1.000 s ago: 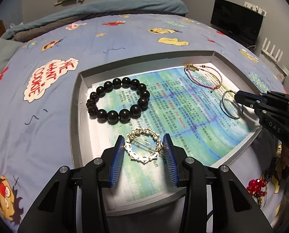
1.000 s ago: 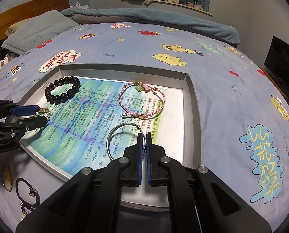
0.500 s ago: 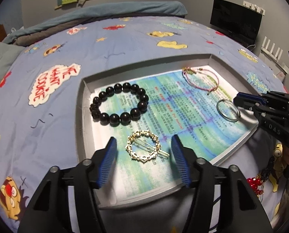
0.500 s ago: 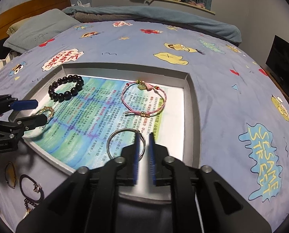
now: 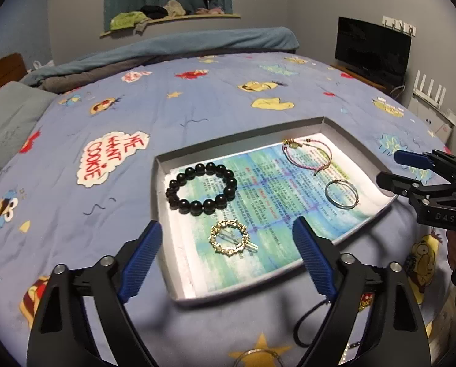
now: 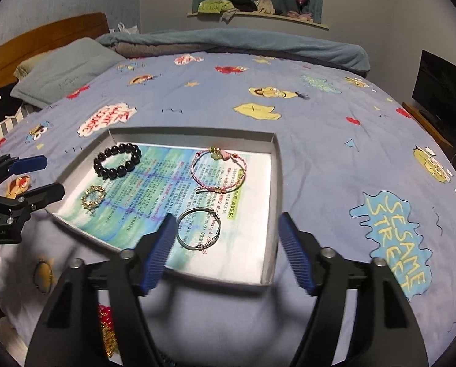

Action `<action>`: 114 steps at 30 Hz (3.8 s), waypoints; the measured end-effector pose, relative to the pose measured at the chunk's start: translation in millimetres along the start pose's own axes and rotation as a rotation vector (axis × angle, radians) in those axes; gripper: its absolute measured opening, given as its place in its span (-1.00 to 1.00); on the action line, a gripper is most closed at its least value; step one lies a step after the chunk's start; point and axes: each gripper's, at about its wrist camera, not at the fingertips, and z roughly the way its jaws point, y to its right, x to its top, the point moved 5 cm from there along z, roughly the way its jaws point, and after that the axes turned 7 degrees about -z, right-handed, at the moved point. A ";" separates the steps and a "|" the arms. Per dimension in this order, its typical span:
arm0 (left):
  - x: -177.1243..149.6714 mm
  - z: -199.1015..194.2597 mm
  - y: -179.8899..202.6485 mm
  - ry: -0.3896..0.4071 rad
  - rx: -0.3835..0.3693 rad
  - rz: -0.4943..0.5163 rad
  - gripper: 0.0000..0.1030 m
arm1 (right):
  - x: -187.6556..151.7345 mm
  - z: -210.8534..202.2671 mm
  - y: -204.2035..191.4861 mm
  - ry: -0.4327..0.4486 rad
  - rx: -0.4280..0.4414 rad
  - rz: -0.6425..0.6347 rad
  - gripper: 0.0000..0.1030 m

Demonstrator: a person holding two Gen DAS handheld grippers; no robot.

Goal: Organize jewelry
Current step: 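Withdraw both open grippers from the tray back toward the jewelry pile, then grasp the dark blue beaded bracelet with the right gripper while the left gripper grasps the silver bangle, then carry the blue beaded bracelet and silver bangle toward the gray tray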

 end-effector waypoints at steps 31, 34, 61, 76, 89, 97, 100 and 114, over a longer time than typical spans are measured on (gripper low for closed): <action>-70.6 -71.7 -48.9 0.018 0.124 -0.102 0.85 | -47.6 -95.9 -16.1 0.068 -0.011 -0.025 0.89; -83.9 -71.0 -57.3 0.004 0.133 -0.121 0.85 | -57.8 -92.9 -18.3 0.061 -0.011 -0.020 0.89; -131.4 -45.1 1.1 -0.060 0.047 -0.013 0.82 | -117.4 -53.7 -36.6 -0.066 0.064 -0.018 0.83; -133.1 -34.3 11.2 -0.077 0.009 0.003 0.48 | -124.3 -39.6 -15.4 -0.120 0.067 0.060 -0.36; -127.3 -25.1 -0.8 -0.069 -0.009 -0.021 0.05 | -123.8 -30.0 -16.3 -0.140 0.150 0.103 -0.72; -125.7 -29.2 -3.1 -0.072 -0.001 -0.010 -0.08 | -120.7 -38.3 -14.5 -0.117 0.121 0.087 -0.86; -124.3 -33.2 -1.9 -0.065 0.000 -0.007 -0.08 | -117.5 -45.3 -12.6 -0.096 0.103 0.079 -0.86; -96.2 -57.2 0.7 0.000 -0.013 0.015 -0.08 | -68.3 -80.7 -12.9 0.026 0.032 -0.035 -0.86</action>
